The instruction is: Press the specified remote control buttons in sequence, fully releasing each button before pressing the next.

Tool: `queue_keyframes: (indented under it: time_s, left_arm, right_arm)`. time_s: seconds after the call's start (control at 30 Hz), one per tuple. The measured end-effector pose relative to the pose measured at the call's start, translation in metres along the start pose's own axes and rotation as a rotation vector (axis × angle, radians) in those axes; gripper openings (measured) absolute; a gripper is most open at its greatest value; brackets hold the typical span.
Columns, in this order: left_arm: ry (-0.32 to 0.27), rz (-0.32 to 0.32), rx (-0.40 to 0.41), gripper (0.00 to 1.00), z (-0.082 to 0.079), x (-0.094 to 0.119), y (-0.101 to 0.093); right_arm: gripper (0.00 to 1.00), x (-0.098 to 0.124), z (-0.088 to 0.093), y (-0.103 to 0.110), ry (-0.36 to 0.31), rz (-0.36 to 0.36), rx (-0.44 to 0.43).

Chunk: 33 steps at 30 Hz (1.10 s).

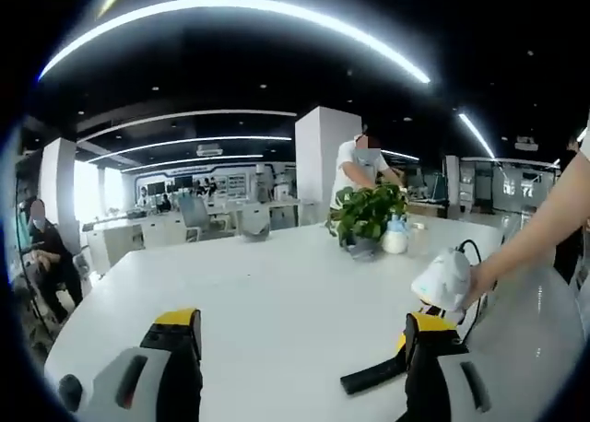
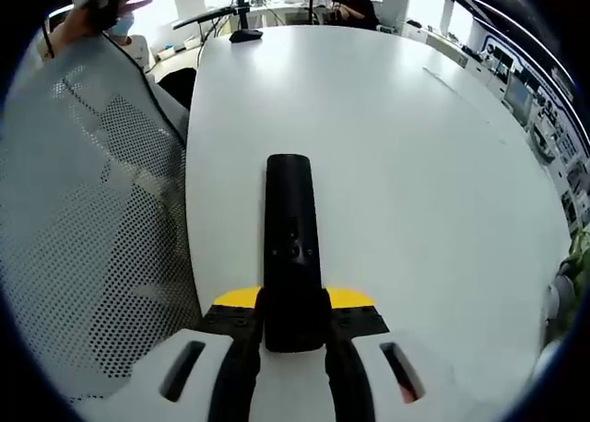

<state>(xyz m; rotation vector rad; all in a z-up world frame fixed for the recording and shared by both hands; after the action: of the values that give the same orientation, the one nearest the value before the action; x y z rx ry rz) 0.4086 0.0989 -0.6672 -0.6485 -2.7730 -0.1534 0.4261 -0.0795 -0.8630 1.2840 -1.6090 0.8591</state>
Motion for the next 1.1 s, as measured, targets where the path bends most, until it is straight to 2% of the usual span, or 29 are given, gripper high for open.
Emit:
queue_keyframes:
  time_s: [0.17, 0.33, 0.5, 0.63, 0.77, 0.9, 1.0, 1.1]
  left_arm:
    - [0.014, 0.013, 0.000, 0.94, 0.006, -0.002, 0.002]
    - [0.021, -0.029, -0.024, 0.93, 0.009, -0.001, 0.010]
    - [0.028, -0.001, -0.030, 0.93, 0.010, -0.002, 0.005]
    - [0.039, 0.018, -0.043, 0.93, 0.009, -0.007, 0.001]
    - [0.064, 0.073, -0.073, 0.93, 0.016, -0.007, -0.011]
    - [0.072, 0.041, -0.117, 0.93, 0.017, -0.008, -0.009]
    - [0.080, 0.027, -0.082, 0.93, 0.019, -0.008, -0.004]
    - [0.078, 0.049, -0.042, 0.94, 0.019, -0.008, -0.005]
  right_arm:
    - [0.24, -0.001, -0.003, -0.001, 0.044, -0.017, 0.060]
    - [0.24, -0.002, -0.003, -0.003, 0.042, -0.036, 0.105]
    - [0.24, -0.002, -0.005, -0.008, 0.039, -0.053, 0.123]
    - [0.24, -0.004, -0.010, -0.006, 0.087, -0.043, 0.166]
    - [0.24, -0.004, -0.009, -0.009, 0.079, -0.055, 0.161]
    - [0.24, -0.005, -0.010, -0.011, 0.076, -0.062, 0.173]
    - [0.24, -0.006, -0.013, -0.014, 0.072, -0.060, 0.174]
    - [0.24, -0.007, -0.015, -0.016, 0.075, -0.061, 0.182]
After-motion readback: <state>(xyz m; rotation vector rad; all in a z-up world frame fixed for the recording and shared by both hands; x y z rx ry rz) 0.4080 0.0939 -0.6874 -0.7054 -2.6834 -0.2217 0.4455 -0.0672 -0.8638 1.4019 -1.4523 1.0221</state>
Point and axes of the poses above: the point that each gripper's makers call its tool centre point, and the gripper's own axes: x roughly backward along the fingers, y roughly to its left, z roughly out of its underside, the point moved 2 cm from there along x, roughly backward along the fingers, and after that the axes turned 6 degrees about y, right-handed, at the moved point
